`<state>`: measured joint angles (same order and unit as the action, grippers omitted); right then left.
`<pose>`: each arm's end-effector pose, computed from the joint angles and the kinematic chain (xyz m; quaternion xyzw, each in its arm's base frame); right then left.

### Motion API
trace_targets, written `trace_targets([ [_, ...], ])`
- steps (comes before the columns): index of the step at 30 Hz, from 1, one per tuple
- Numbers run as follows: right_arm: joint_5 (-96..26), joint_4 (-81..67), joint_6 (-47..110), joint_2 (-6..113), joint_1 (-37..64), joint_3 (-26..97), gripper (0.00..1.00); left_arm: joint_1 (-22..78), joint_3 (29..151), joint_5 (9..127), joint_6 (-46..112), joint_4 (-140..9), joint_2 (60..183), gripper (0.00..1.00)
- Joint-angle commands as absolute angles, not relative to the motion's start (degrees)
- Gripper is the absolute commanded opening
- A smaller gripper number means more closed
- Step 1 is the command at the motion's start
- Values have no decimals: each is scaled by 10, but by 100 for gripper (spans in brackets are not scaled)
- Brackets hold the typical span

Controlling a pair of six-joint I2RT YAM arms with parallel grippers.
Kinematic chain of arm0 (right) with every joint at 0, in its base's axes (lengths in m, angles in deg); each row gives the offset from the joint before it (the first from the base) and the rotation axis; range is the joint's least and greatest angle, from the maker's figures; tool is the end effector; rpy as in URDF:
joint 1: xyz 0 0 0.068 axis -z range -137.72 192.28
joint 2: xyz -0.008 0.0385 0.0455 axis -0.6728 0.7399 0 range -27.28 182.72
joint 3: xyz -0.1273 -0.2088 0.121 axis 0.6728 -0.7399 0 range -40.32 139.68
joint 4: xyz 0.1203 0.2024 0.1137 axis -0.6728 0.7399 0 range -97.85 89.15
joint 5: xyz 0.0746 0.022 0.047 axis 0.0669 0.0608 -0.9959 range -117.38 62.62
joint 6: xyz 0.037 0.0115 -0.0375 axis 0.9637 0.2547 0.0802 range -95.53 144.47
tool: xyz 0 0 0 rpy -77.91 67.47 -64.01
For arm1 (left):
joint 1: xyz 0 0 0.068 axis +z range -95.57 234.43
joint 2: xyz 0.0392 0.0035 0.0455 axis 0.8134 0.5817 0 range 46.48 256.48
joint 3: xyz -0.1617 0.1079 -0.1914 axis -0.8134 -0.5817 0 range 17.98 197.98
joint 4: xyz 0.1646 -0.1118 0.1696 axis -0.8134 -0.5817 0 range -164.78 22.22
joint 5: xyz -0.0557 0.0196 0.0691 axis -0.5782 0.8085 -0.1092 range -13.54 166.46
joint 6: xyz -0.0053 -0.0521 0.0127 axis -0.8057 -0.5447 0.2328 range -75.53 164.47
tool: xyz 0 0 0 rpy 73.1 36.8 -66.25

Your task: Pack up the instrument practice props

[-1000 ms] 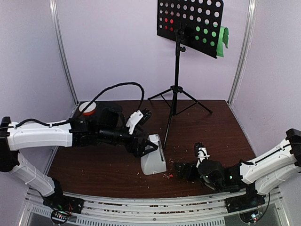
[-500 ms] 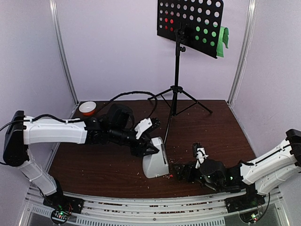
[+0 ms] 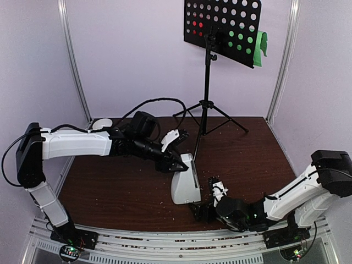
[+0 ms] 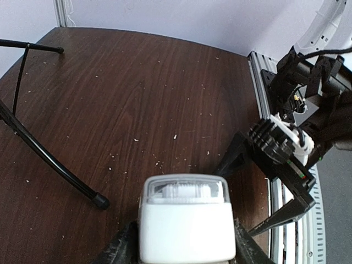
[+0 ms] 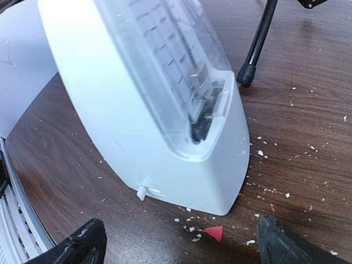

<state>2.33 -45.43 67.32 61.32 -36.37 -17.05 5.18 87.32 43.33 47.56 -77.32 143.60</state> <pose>0.0691 0.2544 0.1310 -0.1282 0.8282 0.3286 0.4356 0.2334 -0.3005 0.2514 0.4924 0.7152 -0.4017 0.2910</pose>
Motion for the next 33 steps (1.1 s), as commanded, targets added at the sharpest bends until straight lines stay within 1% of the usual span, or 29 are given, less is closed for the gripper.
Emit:
trace_targets([
  [1,89,-447,641,650,-384,-125,97,80,901,395,469,-825,1469,37],
  [8,117,-446,595,677,-385,-104,98,91,917,381,469,-840,1488,37],
  [16,71,-399,560,717,-357,-58,98,100,913,367,476,-831,1503,37],
  [23,66,-353,557,746,-344,-19,97,100,904,364,480,-823,1501,36],
  [29,66,-318,577,761,-340,-5,90,100,900,361,481,-819,1506,36],
  [33,80,-310,593,760,-339,-7,78,100,899,360,482,-817,1505,36],
])
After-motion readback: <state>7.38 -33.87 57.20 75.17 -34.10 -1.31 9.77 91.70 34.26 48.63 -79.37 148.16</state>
